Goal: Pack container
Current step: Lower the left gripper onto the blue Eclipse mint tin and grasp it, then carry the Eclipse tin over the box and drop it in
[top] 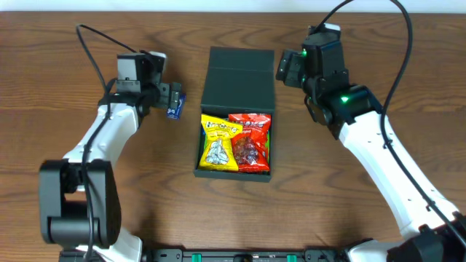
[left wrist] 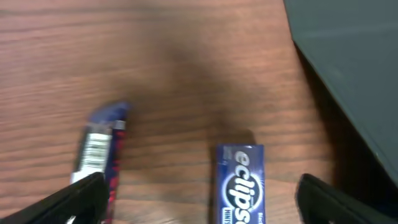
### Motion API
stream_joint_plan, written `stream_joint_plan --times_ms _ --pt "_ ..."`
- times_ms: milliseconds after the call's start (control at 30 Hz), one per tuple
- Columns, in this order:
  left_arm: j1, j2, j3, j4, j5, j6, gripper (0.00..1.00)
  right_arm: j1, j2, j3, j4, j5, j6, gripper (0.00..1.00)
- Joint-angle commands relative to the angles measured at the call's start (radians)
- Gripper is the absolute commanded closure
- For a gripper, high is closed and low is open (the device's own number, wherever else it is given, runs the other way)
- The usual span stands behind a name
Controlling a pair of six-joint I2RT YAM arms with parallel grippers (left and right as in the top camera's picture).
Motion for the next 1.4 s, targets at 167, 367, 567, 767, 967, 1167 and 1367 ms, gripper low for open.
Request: stream_joint_plan --times_ms 167,367,567,767,967,1167,1367 --pt "-0.052 0.056 0.013 -0.058 0.039 0.029 0.09 -0.023 -0.003 -0.003 -0.001 0.015 -0.011 0.12" --pt "-0.088 0.094 0.013 -0.092 -0.002 0.028 0.18 -0.032 -0.003 -0.003 -0.001 0.015 -0.011 0.10" --pt "-0.087 0.127 0.013 -0.082 -0.035 0.015 0.22 -0.036 -0.003 -0.003 -0.002 0.015 -0.011 0.09" --pt "-0.087 0.130 0.013 -0.060 -0.043 -0.009 0.26 -0.037 -0.003 -0.003 -0.002 0.015 -0.012 0.08" --pt "-0.087 0.155 0.013 -0.048 -0.046 -0.009 0.28 -0.037 -0.003 -0.003 -0.002 0.015 -0.045 0.08" --pt "-0.087 0.188 0.013 -0.030 -0.046 -0.009 0.31 -0.037 -0.003 -0.003 -0.002 0.015 -0.045 0.07" --pt "-0.087 0.196 0.013 -0.021 -0.046 -0.040 0.56 -0.037 -0.003 -0.003 -0.005 0.015 -0.055 0.07"
